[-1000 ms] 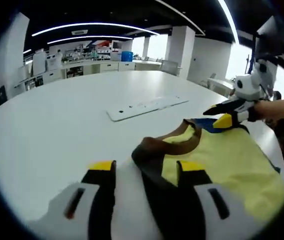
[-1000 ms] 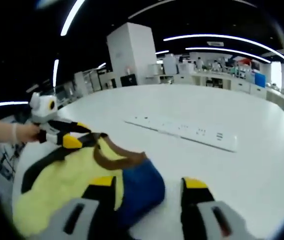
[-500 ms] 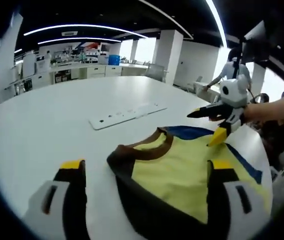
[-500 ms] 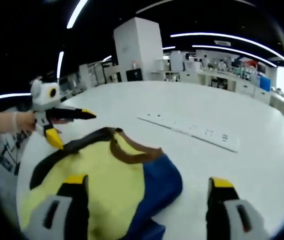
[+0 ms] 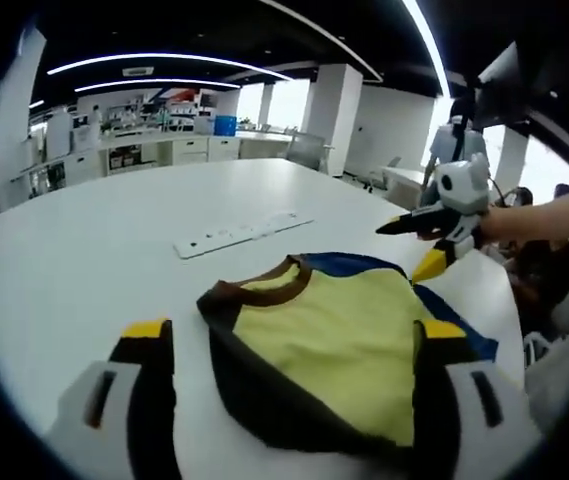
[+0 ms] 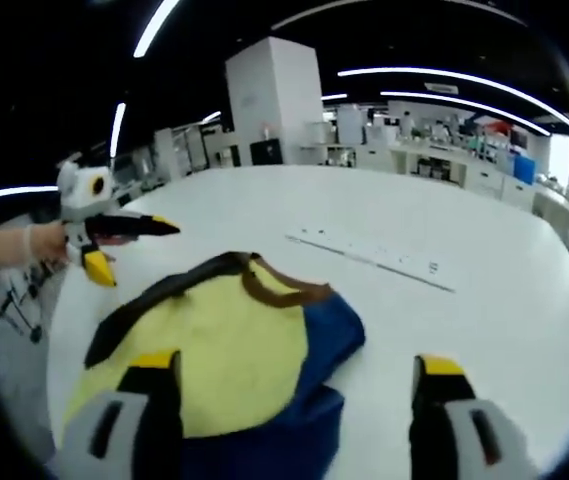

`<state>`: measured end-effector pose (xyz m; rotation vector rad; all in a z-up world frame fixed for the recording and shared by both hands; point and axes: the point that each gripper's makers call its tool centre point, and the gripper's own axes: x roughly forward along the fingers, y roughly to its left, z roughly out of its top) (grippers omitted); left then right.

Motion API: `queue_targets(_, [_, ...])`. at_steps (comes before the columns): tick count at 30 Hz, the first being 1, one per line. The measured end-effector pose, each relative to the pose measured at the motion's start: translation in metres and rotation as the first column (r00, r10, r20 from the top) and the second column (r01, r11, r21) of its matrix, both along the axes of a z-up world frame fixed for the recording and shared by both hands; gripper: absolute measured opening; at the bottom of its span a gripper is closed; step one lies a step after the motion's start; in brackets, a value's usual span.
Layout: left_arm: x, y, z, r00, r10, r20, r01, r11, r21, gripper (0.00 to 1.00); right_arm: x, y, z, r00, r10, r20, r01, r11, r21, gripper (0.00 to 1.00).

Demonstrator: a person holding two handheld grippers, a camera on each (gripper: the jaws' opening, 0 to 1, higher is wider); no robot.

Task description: Fold the garment on the visible template until the final outline fits inside the template.

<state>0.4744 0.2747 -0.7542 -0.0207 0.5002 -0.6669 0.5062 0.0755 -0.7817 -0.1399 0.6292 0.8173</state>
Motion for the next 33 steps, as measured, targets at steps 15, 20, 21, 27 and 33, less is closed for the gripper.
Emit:
queue_targets(15, [-0.058,0.005,0.022,0.999,0.039,0.022,-0.038,0.999,-0.029,0.94,-0.058,-0.026,0.009,1.0,-0.01,0.005,0.01,1.0,-0.008,0.91])
queue_targets(20, [-0.078,0.006,0.027,0.998,0.057,0.029,-0.055,0.997,-0.048,0.93,-0.074,-0.033,0.011,1.0,-0.017,0.003,0.018,1.0,-0.005,0.9])
queue_targets(21, [-0.081,0.007,0.028,0.998,0.058,0.029,-0.056,0.997,-0.051,0.92,-0.08,-0.035,0.011,1.0,-0.016,0.001,0.016,1.0,-0.01,0.9])
queue_targets(27, [-0.102,0.006,0.027,0.997,0.074,0.031,-0.072,0.995,-0.064,0.92,-0.095,-0.038,0.015,1.0,-0.021,0.007,0.021,1.0,-0.015,0.89])
queue_targets(33, [-0.12,0.012,0.026,0.995,0.095,0.028,-0.093,0.994,-0.06,0.92,-0.102,-0.042,0.017,0.999,-0.035,0.007,0.035,0.999,-0.004,0.89])
